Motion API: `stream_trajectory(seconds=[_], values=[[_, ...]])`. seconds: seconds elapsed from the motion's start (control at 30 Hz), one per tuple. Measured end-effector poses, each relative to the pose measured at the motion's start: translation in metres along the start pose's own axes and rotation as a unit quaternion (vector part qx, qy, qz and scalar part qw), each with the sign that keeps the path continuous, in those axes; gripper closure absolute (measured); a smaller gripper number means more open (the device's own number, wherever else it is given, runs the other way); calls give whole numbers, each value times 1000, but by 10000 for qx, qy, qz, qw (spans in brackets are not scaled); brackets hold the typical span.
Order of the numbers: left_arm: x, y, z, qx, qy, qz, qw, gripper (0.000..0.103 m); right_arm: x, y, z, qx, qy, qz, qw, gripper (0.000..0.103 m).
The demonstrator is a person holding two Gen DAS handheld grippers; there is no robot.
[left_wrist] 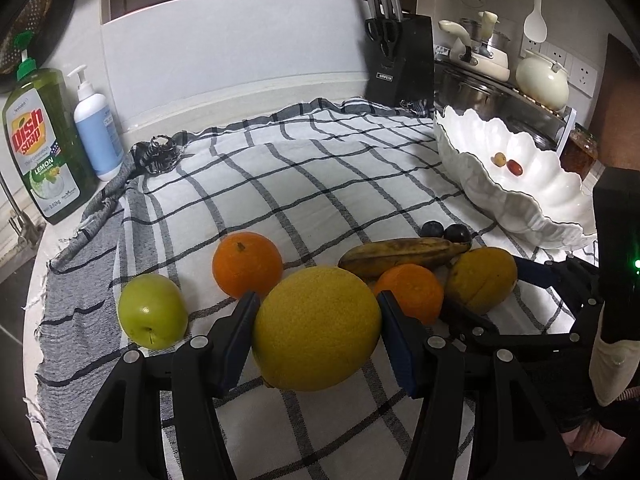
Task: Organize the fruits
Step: 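Grasp the large pomelo with the left tool while the right tool grasps the mango, then carry pomelo and mango over the white bowl and release both into it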
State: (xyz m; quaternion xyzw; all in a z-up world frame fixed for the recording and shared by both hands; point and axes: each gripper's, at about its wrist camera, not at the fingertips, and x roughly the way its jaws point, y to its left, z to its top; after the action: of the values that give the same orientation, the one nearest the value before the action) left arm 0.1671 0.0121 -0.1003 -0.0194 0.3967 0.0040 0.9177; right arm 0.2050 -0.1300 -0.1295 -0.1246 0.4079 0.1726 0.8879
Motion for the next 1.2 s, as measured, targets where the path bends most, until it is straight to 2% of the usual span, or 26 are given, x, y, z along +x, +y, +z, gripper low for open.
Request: stream_trajectory(seconds=[0.17,0.7,1.2], values=[[-10,-2,0,36,-78,-18,10000,44,-10,-1,-2,112,-54,28,9999,26],[-49,-20,8,189,-458,-151,9987,44,-72,-15,-5,589,-540,-271,9964,26],[-65,-61,44,460,-788,-485,9947,44,-121,-58,8,1082,-1020,-687,9865,26]])
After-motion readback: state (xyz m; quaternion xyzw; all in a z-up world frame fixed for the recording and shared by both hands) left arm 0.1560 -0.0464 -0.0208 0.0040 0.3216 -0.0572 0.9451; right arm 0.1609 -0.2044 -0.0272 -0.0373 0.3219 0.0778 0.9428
